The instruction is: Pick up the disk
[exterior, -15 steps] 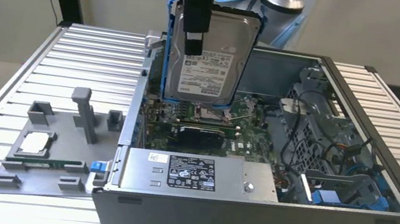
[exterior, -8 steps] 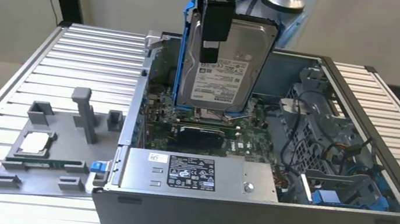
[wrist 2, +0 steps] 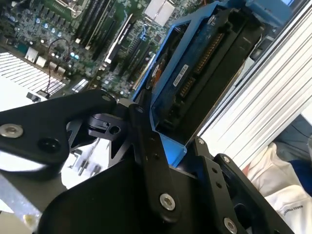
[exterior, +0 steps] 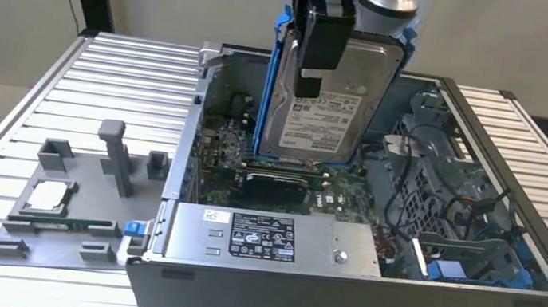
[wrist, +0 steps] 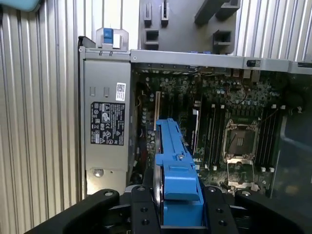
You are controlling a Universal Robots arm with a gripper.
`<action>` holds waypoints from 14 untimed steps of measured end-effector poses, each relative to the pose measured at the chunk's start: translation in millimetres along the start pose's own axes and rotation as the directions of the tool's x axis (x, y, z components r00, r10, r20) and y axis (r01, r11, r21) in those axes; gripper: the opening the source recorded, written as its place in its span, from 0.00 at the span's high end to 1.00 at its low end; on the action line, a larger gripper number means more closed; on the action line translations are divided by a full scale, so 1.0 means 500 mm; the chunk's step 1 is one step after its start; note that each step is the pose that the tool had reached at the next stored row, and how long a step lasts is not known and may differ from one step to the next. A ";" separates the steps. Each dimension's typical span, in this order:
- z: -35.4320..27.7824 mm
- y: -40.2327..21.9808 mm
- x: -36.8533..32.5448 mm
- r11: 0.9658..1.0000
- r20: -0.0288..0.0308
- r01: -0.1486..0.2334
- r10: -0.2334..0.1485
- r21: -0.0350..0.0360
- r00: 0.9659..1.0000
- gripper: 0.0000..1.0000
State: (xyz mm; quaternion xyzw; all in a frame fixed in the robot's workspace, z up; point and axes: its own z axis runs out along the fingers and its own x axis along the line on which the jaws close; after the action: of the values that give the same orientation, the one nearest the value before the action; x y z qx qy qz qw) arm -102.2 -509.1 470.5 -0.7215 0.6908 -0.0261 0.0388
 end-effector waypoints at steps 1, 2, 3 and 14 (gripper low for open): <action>0.001 -0.005 0.004 1.000 0.000 0.000 0.000 0.000 1.000 1.00; 0.002 -0.010 0.007 1.000 0.000 0.000 0.000 0.000 1.000 1.00; 0.004 -0.020 0.015 1.000 0.000 0.000 0.000 0.000 1.000 1.00; 0.014 -0.076 0.060 1.000 0.000 0.000 0.000 0.000 1.000 1.00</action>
State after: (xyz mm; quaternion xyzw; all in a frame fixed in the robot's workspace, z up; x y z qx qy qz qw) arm -62.3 -537.2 466.7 -0.7215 0.6908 -0.0261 0.0389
